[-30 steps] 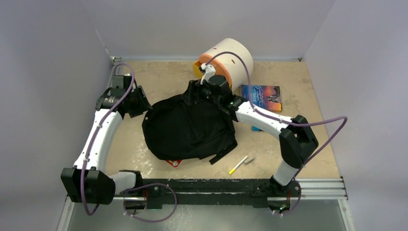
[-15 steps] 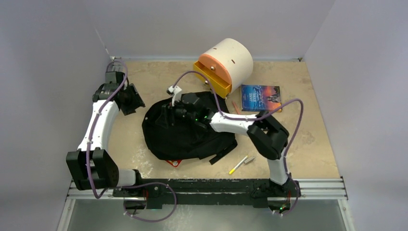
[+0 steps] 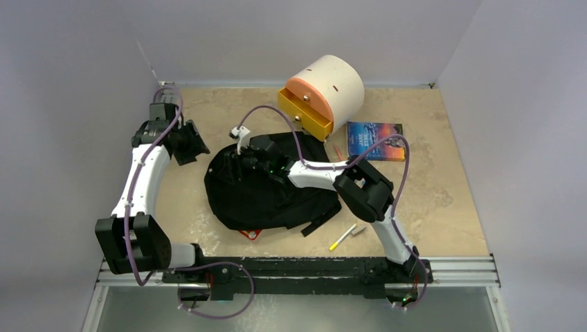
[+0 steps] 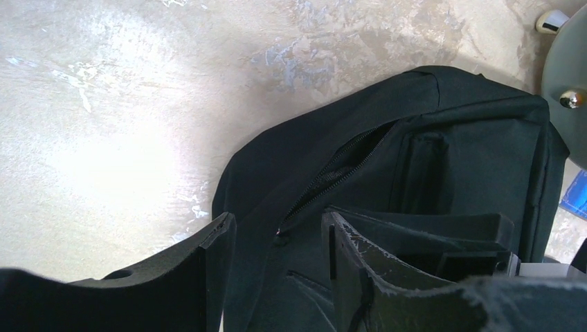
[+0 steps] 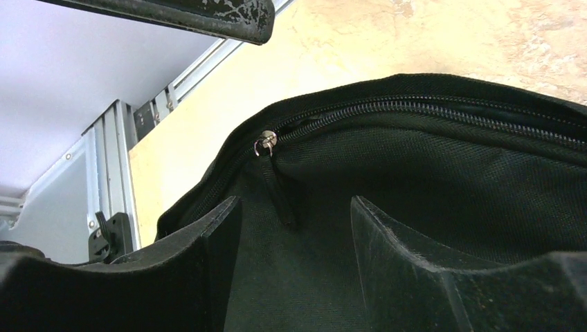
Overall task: Pack the student bag
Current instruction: Unzip the student bag at the center of the board.
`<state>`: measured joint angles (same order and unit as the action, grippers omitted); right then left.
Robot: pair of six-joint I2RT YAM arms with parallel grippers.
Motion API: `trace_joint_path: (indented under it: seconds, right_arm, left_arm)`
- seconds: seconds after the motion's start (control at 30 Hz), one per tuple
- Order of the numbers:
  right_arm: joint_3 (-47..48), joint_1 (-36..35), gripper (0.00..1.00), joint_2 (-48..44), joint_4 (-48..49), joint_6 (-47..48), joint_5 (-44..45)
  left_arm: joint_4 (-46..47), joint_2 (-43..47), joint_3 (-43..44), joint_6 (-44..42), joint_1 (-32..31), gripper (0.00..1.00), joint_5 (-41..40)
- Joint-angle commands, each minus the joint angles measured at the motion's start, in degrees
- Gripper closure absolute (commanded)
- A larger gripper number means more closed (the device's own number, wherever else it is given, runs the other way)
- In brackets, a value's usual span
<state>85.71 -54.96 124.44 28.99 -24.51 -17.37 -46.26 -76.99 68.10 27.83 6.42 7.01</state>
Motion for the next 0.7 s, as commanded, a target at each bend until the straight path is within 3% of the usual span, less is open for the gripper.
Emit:
trace_joint_path:
  seconds: [0.0,0.5,0.67]
  right_arm:
    - [2.68,-0.81,0.4,-0.41,3.06,1.27,-2.61]
    - [7.37,-2.41,0.47,4.71,1.36,0.35,-1.94]
    - [8.13,-2.37,0.54,5.62,0.94,0.17,-1.75]
  left_arm:
    - [2.27,0.72,-0.49,-1.12,0.53,0.52,1.85]
    - [3.49,-0.47,-2.5,-1.37,0.53,0.53,3.62]
    - [3.68,-1.36,-2.86,-1.72,0.56,0.53,3.61]
